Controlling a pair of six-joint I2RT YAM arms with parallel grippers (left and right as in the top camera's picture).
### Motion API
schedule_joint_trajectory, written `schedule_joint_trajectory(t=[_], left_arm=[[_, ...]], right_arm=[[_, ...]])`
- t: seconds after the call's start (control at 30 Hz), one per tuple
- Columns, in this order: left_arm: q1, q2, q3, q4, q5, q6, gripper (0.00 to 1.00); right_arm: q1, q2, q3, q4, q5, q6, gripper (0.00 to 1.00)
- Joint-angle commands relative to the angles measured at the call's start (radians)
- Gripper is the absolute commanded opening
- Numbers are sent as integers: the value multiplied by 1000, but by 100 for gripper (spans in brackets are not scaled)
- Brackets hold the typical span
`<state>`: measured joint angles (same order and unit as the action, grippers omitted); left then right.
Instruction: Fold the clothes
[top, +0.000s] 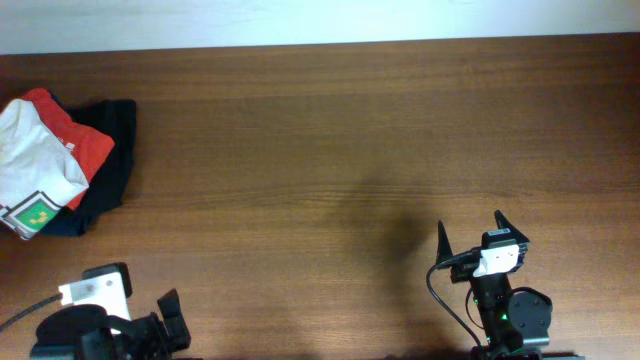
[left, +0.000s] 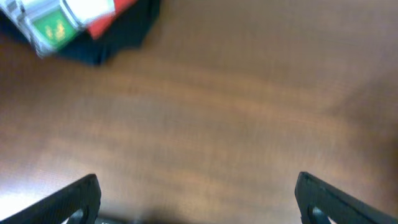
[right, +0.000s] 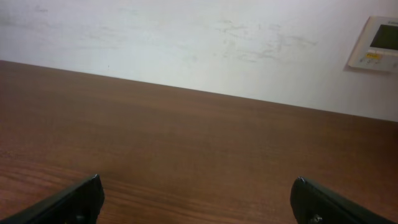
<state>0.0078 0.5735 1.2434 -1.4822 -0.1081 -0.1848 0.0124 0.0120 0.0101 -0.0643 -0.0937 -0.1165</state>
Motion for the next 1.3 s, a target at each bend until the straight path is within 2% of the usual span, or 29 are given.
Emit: schedule_joint_trajectory(t=[0.0, 0.07, 0.13, 0.2, 0.37, 0.4, 0.47, 0.53, 1.27], left_arm=[[0, -55, -42, 132, 3, 55, 99], [-14, -162, -224, 290, 3, 132, 99], [-27, -247, -373, 406, 3, 138, 99], [-54, -357, -592, 594, 7, 138, 99], [-95, -569, -1046, 1132, 26, 137, 99], [-95, -568, -1131, 1297, 43, 138, 99], [-95, -568, -1239, 1476, 107, 140, 99], [-94, -568, -1235, 1401, 132, 171, 99], [-94, -568, -1235, 1402, 131, 171, 99]], right_arm=[[-7, -8, -5, -7, 10, -6, 99], [-7, -8, -5, -7, 10, -6, 99], [-7, -8, -5, -7, 10, -6, 99], [-7, -8, -5, -7, 10, -6, 99], [-7, -8, -5, -7, 10, -6, 99], [-7, -8, -5, -7, 10, -6, 99], [-7, -8, -5, -7, 10, -6, 99], [-7, -8, -5, -7, 10, -6, 99], [-7, -8, -5, -7, 10, -6, 99]])
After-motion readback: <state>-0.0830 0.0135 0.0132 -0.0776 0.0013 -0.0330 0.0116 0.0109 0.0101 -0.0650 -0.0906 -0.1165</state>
